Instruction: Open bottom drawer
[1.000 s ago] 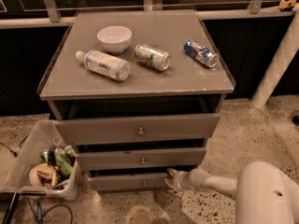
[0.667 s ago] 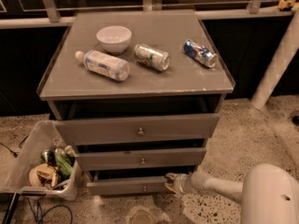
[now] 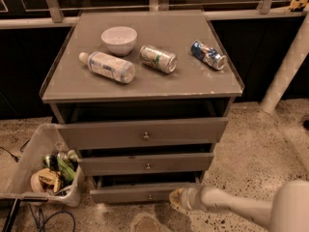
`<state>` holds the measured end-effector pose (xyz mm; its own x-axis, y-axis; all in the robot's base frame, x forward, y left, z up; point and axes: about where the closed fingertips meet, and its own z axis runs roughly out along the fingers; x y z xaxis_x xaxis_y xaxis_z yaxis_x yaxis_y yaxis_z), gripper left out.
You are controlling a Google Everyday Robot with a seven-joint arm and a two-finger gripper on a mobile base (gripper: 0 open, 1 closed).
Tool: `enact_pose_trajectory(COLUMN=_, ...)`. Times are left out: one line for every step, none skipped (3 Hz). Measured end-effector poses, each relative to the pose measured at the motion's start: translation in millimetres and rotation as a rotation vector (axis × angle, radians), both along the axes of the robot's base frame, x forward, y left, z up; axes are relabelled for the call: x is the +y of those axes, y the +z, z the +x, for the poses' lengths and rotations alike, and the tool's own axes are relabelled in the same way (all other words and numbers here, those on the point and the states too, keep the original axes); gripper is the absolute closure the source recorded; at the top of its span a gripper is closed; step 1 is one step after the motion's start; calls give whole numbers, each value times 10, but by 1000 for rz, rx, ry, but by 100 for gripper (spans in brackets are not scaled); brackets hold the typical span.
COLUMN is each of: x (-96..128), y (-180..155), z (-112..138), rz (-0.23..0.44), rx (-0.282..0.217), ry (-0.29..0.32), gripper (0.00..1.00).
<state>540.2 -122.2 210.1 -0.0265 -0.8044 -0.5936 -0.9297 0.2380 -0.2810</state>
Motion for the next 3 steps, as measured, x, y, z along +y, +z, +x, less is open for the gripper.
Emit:
enact_pose_trajectory(x=-143, y=-87, z=-556, rz=28, rx=56, ry=-29, gripper=82)
enact_pose_trajectory(x=-144, y=-88, z=-556, rz=28, rx=57, ry=-29, gripper=58)
enact_pose_trajectory(x=-181, y=-82, z=-272, rz=-16, rx=49, ry=-39, gripper=35)
